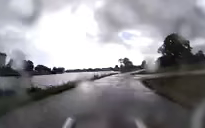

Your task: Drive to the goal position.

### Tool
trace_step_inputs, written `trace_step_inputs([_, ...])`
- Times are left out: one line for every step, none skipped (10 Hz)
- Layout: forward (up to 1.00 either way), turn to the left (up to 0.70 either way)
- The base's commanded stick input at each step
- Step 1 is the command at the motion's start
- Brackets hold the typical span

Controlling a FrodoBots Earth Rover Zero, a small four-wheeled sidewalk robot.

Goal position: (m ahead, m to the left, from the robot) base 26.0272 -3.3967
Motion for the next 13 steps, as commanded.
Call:
trace_step_inputs([1.0,-0.29])
trace_step_inputs([1.0,-0.38])
trace_step_inputs([1.0,-0.27])
trace_step_inputs([1.0,-0.05])
trace_step_inputs([1.0,0.0])
trace_step_inputs([1.0,0.0])
trace_step_inputs([1.0,0.0])
trace_step_inputs([1.0,0.0])
trace_step_inputs([1.0,0.0])
trace_step_inputs([1.0,0.0])
trace_step_inputs([1.0,0.0])
trace_step_inputs([1.0,0.0])
trace_step_inputs([1.0,0.0])
